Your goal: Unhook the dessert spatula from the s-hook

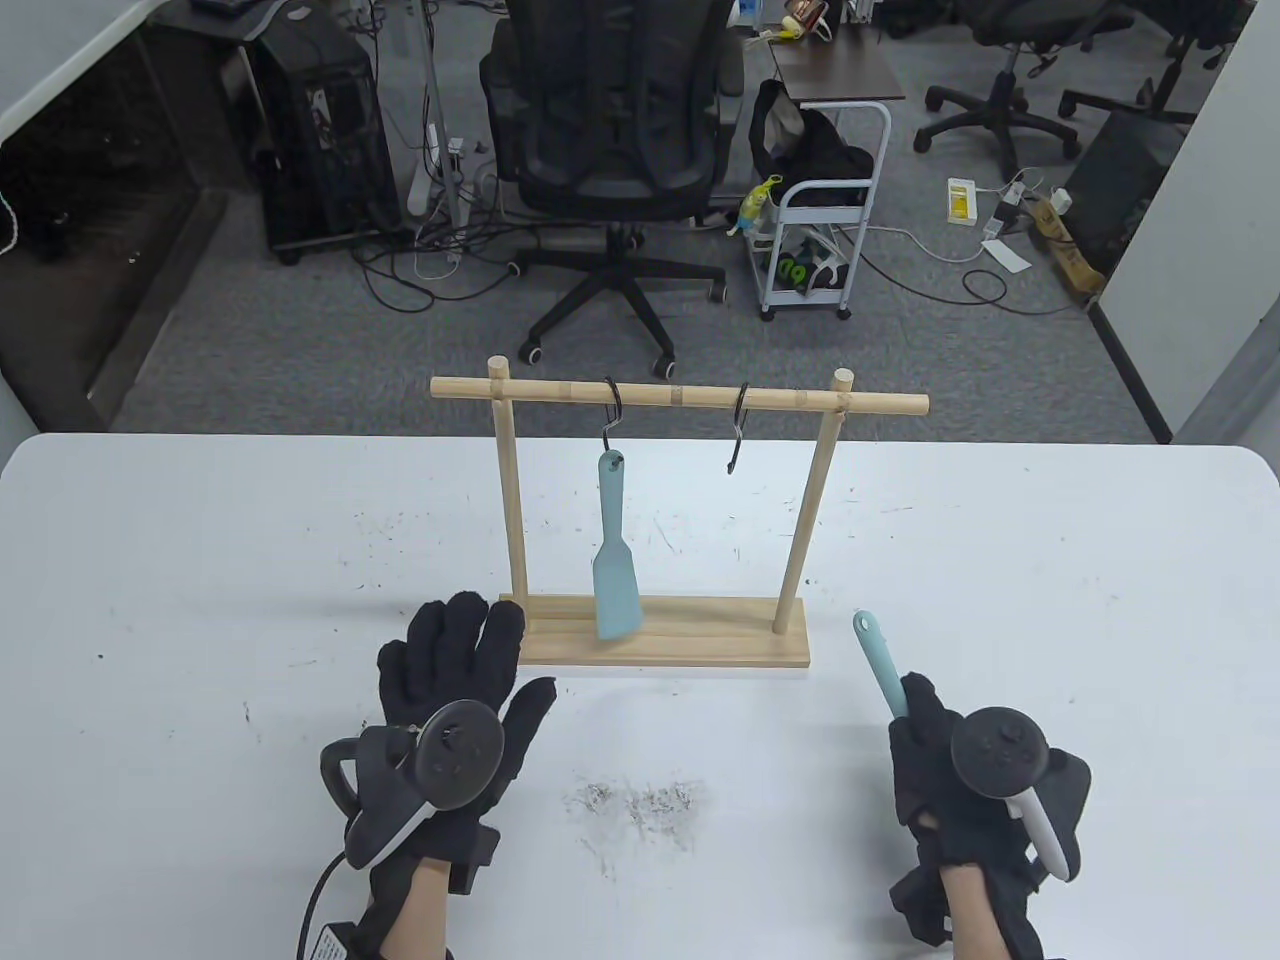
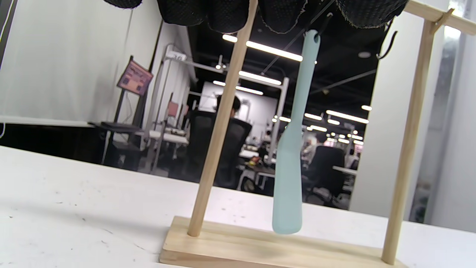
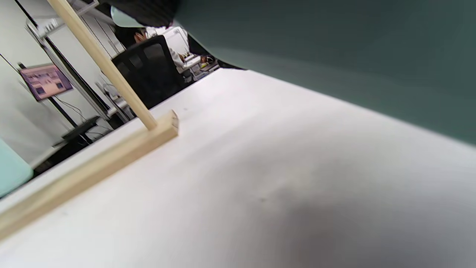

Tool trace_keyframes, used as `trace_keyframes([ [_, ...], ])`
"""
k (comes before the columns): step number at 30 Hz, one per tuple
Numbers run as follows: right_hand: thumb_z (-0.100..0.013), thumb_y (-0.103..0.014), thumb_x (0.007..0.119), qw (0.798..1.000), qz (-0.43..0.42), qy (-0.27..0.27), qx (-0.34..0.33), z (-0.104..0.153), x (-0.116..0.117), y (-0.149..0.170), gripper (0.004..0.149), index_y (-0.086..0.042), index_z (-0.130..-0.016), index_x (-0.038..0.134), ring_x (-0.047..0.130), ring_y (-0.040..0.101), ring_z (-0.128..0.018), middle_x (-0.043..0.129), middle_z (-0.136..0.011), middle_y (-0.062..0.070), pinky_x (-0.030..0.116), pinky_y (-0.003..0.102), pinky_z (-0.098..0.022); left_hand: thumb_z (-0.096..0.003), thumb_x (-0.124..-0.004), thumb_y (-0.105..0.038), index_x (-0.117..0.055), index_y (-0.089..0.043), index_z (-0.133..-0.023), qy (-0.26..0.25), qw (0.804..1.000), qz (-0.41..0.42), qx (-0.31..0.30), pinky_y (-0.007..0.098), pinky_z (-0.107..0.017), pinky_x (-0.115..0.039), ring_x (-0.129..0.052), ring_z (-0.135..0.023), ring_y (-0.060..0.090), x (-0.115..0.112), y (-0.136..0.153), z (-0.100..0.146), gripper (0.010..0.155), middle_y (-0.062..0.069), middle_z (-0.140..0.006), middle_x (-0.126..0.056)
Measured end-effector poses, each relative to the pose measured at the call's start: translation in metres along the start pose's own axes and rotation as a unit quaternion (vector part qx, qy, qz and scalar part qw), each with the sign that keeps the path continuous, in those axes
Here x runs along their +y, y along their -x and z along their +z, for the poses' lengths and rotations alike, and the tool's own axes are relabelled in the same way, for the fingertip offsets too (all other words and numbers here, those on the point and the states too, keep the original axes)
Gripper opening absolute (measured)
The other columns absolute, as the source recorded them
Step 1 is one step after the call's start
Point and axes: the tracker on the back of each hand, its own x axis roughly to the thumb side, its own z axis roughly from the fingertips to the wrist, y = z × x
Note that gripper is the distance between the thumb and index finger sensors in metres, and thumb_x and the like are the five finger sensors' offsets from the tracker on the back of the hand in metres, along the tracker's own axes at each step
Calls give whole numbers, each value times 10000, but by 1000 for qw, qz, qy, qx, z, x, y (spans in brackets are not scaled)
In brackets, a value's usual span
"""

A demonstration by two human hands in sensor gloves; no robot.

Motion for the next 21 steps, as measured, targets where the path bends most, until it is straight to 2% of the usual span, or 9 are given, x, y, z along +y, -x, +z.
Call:
trace_keyframes([
  [2,-480,-419,756,999,32,-19,17,-4,7,2,571,-289,-1026,652,953,282,-591,910,-761,44,771,489,-506,-529,-620,-668,-491,-339,-1199,0,1000,-2,0,686,-807,-460,-475,-1178,431,0,-1,0,757,95,-1285,-489],
  [3,-480,-418,756,998,42,-29,25,-6,12,3,570,-286,-1025,655,950,282,-595,907,-761,84,769,490,-510,-530,-619,-668,-489,-339,-1199,1,1000,-4,-1,685,-807,-460,-474,-1179,431,-1,-1,0,757,95,-1284,-491],
  [7,-478,-415,757,994,79,-54,47,-14,23,5,562,-279,-1016,672,944,282,-605,904,-766,79,763,491,-517,-530,-619,-668,-487,-339,-1199,3,1000,-12,-2,684,-809,-459,-472,-1181,428,-2,-4,-1,757,90,-1285,-489],
  [16,-474,-417,758,985,146,-55,75,-21,36,3,557,-273,-1008,686,920,272,-628,886,-781,74,744,488,-538,-529,-619,-668,-486,-338,-1199,4,1000,-13,-1,685,-809,-458,-470,-1182,423,-3,-4,-1,759,83,-1286,-490],
  [21,-471,-421,759,978,187,-46,83,-23,42,-2,553,-274,-1001,696,896,260,-641,875,-787,26,725,487,-558,-530,-619,-667,-483,-335,-1201,3,1000,-12,-1,685,-809,-455,-464,-1184,421,-3,-3,-1,761,71,-1287,-490],
])
